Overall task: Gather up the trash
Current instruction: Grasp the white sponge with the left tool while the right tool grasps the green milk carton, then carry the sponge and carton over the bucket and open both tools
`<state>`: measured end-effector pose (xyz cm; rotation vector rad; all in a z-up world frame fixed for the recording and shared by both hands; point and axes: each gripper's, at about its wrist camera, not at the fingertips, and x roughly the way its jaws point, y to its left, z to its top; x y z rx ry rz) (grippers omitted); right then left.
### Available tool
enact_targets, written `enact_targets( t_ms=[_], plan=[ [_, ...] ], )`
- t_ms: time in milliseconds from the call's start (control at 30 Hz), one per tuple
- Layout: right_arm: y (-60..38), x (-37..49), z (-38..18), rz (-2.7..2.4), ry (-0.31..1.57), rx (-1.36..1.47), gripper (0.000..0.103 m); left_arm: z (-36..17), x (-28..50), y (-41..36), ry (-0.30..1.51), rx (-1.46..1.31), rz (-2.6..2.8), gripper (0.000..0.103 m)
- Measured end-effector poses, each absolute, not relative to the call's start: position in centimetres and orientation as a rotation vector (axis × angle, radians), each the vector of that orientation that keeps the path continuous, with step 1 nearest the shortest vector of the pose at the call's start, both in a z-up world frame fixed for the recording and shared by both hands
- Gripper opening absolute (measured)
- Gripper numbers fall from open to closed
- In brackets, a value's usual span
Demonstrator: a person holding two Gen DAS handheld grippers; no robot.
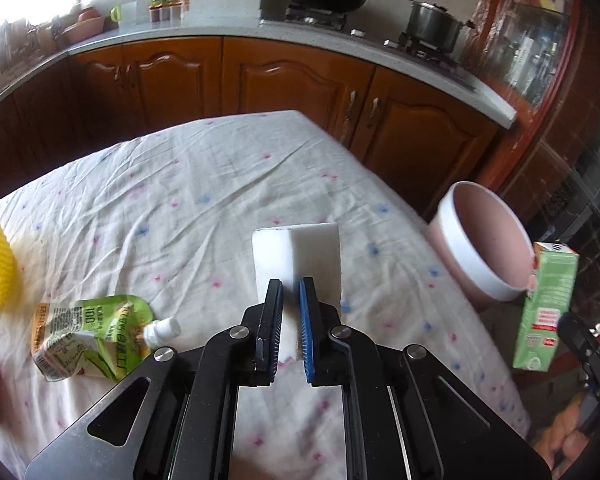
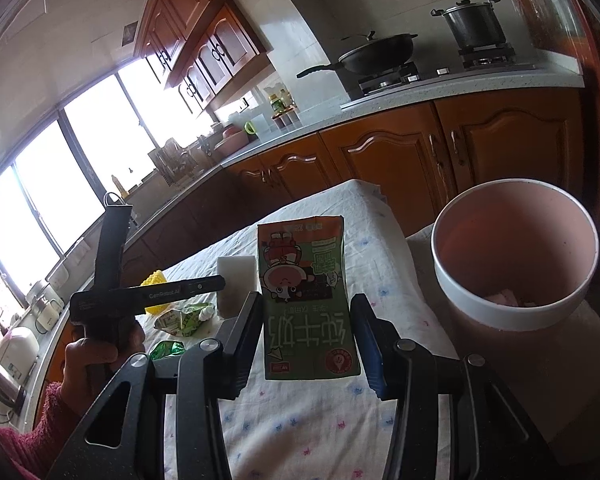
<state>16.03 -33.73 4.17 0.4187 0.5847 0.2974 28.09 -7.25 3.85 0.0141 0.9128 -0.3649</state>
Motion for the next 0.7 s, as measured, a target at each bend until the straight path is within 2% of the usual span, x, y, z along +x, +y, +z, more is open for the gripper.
enact_targets(
  t_ms=[700],
  plan=[
    [-39.8,14.1,4.5,0.156,0.548,0.444,0.046,6.3,25.2,-15.5,0.882,0.001,-0.562,0.008]
  ],
)
